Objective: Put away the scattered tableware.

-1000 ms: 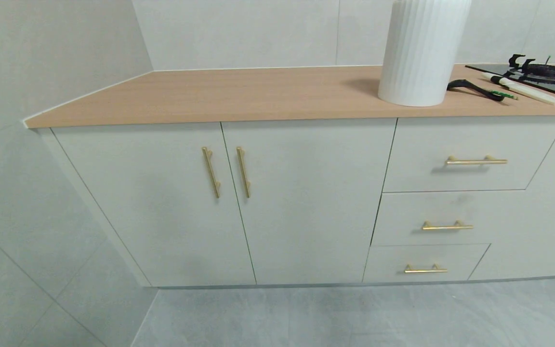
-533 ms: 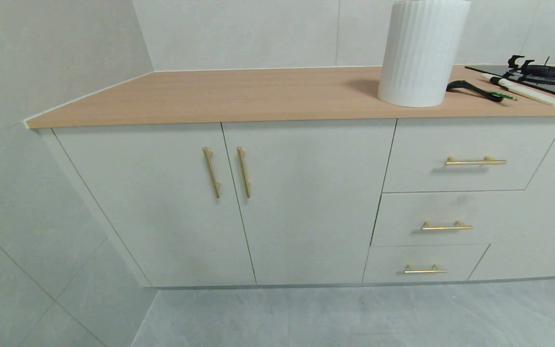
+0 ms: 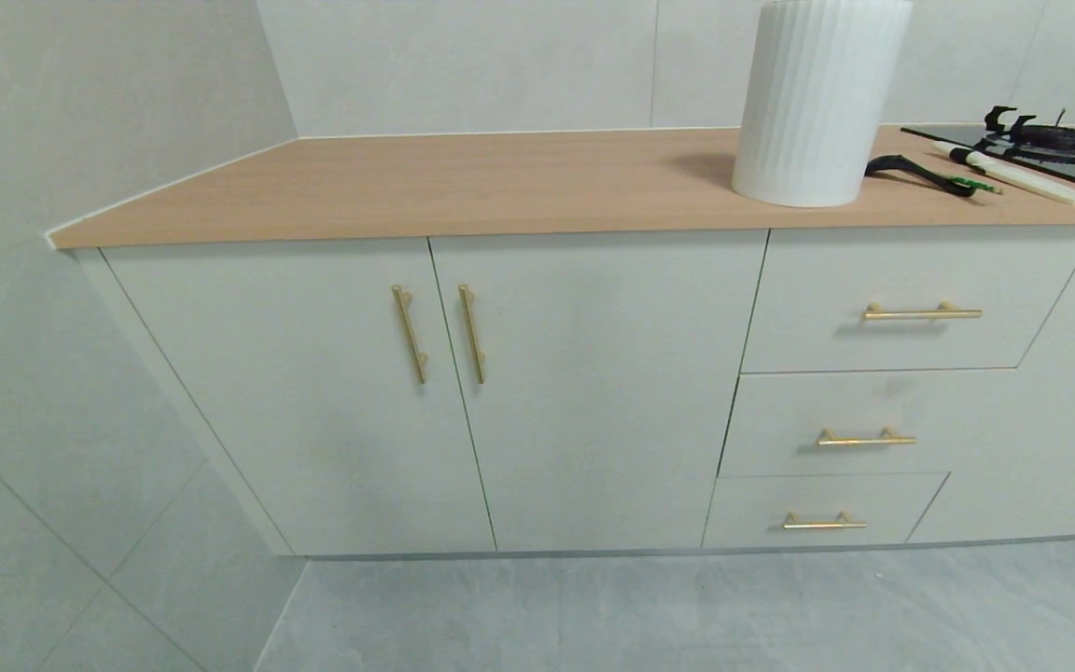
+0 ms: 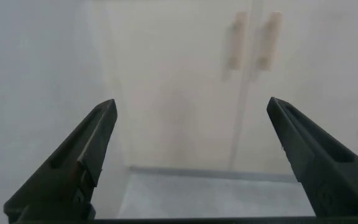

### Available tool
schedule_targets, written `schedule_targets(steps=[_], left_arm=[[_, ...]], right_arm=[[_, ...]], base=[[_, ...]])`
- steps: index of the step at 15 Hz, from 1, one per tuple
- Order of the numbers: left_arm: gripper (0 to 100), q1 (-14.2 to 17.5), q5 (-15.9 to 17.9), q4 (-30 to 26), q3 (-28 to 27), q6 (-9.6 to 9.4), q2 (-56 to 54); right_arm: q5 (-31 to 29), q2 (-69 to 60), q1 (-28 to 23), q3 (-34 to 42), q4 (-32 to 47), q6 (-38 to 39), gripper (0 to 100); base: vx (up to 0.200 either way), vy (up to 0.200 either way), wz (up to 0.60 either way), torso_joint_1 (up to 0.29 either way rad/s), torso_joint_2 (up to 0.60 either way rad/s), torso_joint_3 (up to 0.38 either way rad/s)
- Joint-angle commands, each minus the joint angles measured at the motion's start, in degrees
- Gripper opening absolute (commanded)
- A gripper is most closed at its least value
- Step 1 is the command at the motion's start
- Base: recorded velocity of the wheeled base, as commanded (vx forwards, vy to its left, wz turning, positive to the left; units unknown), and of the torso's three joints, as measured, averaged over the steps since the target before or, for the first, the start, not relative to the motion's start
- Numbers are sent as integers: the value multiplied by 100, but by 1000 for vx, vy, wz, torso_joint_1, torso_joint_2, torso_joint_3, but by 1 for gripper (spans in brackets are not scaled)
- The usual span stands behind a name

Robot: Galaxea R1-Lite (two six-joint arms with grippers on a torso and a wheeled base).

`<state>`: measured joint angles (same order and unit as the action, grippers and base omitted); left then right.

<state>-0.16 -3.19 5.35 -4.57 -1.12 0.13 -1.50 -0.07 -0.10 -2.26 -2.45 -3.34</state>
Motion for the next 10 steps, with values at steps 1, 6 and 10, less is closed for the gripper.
schedule_targets(steps=[1,6,10], left_arm=[[100,7,275,27,457,-11,-13],[100,7,768,-280,457,-99,-13],[100,25,434,-632,448,-327,-13]], right_arm=[[106,7,1,217,96,141,100],[264,7,1,217,289,141,100],[264,7,1,217,289,158,100]], base=[[0,0,0,0,0,0],[0,0,0,0,0,0],[0,0,0,0,0,0]])
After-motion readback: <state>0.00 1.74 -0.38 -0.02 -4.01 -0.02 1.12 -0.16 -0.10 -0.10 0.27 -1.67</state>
